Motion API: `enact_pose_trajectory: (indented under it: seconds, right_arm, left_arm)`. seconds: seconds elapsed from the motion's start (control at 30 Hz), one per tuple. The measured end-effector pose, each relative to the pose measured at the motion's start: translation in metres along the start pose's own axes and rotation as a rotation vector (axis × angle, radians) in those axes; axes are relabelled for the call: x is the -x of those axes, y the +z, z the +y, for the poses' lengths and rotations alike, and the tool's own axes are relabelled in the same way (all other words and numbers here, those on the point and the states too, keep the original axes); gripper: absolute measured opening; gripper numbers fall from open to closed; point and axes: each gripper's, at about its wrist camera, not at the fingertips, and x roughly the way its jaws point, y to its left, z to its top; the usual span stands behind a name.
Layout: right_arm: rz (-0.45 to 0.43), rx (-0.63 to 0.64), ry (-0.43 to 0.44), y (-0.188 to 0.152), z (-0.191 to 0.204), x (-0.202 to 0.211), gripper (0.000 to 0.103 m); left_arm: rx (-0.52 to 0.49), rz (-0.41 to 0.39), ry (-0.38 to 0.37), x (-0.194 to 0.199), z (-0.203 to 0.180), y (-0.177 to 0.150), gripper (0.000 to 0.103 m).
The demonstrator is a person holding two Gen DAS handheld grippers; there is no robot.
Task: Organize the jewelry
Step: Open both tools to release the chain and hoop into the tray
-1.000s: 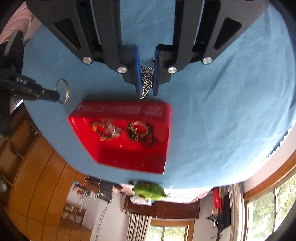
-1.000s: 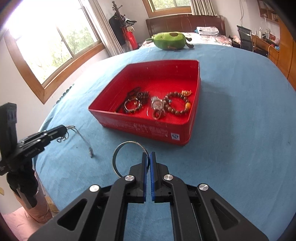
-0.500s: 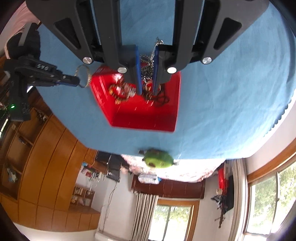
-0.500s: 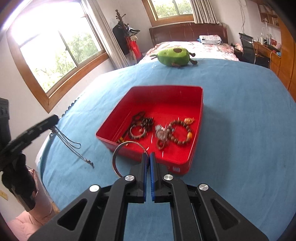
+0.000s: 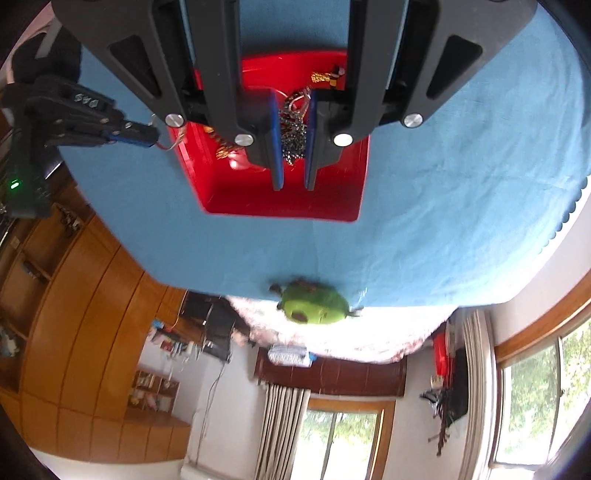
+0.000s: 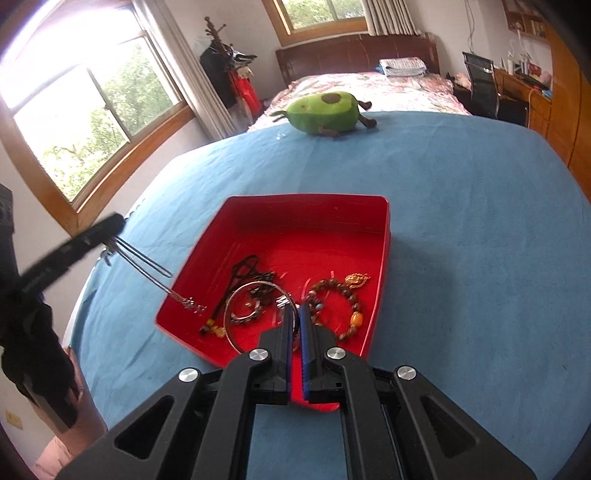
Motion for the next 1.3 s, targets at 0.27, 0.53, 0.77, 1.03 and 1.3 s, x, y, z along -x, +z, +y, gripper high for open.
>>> enact_pose_trajectory:
  seconds: [0.27, 0.53, 0.77, 1.03, 1.3]
  right_arm:
    - [0.045, -0.04, -0.016, 0.009, -0.021, -0.038, 0.003]
    - [0.066, -0.046, -0.018, 0.013, -0.025, -0.058, 0.005]
    - [0.032, -0.054, -0.019, 0.014, -0.023, -0.051, 0.021]
    - [0.0, -0.047, -0.019, 0.005, -0.022, -0.04, 0.025]
    - [-0.019, -0.036, -0.06, -0.003, -0.019, -0.034, 0.037]
  left_arm:
    - [-0.004, 0.107, 0.052, -0.07, 0.015, -0.01, 0.01]
    - [-0.016, 0.172, 0.091, -0.105, 0.024, -0.015, 0.01]
    - [-0.009, 0.206, 0.09, -0.109, 0.026, -0.017, 0.021]
    - [-0.038, 0.143, 0.105, -0.083, 0.016, -0.016, 0.03]
    - [-0.064, 0.096, 0.133, -0.064, 0.006, -0.022, 0.041]
